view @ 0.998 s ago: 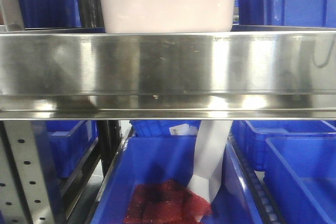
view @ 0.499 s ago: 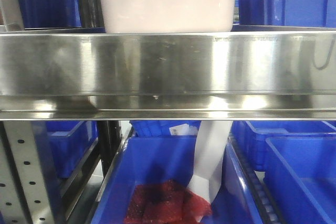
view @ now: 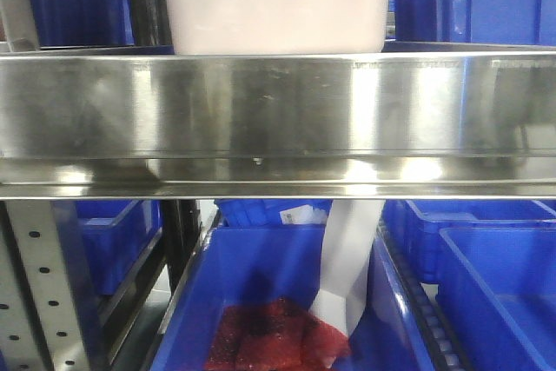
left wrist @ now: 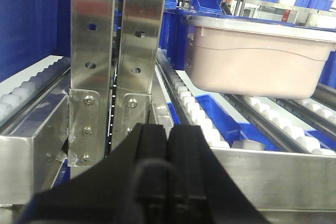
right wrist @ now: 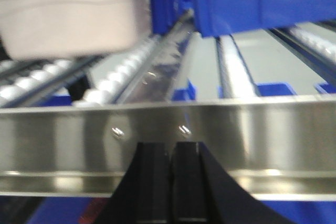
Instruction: Grab white bin and place on right shelf
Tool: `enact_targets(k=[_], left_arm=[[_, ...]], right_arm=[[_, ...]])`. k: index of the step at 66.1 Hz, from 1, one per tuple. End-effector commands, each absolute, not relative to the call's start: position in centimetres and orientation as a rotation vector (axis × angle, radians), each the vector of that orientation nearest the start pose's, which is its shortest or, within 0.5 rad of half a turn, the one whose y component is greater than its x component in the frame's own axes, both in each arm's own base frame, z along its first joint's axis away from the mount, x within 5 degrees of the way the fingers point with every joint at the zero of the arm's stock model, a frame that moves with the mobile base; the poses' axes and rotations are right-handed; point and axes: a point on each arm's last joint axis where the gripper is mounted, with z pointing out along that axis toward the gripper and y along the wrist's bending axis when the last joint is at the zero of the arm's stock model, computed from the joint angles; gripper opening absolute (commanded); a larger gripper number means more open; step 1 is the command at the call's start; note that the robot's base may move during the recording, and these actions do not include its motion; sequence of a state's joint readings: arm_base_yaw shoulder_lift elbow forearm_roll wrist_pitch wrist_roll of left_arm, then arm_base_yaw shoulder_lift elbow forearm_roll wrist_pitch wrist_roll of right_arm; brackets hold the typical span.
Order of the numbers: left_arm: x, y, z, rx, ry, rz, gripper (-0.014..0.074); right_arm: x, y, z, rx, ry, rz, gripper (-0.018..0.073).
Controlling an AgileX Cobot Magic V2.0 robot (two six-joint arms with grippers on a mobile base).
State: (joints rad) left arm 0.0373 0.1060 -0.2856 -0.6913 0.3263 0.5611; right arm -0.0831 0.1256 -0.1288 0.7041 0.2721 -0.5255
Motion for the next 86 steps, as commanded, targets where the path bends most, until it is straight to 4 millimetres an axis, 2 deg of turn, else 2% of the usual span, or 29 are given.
enact_targets(k=[1,8,16,25,30,44,86], left_arm=[[4.9,-1.4,29.3,0.016,1.495,-0.213,-0.0118],[4.9,-1.4,29.3,0.015,1.495,-0.215,-0.0118],[4.9,-1.4,29.3,0.015,1.495,-0.215,-0.0118],[4.9,-1.4,29.3,0.015,1.495,-0.215,-0.0118],[4.9,-1.4,29.3,0.015,1.495,-0.215,-0.0118],[4.9,-1.4,29.3,0.015,1.495,-0.215,-0.0118],[4.9,-1.4,29.3,0.015,1.495,-0.215,-0.0118]], right_arm=[[6.3,0.3,24.0,0.135,1.640,0.146,0.0029],[6.3,0.0,24.2,0.113,1.623,0.086,0.0029],[6.5,0.3,24.2,0.054,1.491,0.121,0.0029],[6.7,0.6,21.8,0.015,1.485,0.151,0.0029],[6.5,0.6,21.2,0.019,1.483,0.154,0.0029],[5.4,0.3,21.2,0.035,1.403,0.126,0.0029],[5.4,0.2,21.1,0.020,1.420,0.085,0.0029]])
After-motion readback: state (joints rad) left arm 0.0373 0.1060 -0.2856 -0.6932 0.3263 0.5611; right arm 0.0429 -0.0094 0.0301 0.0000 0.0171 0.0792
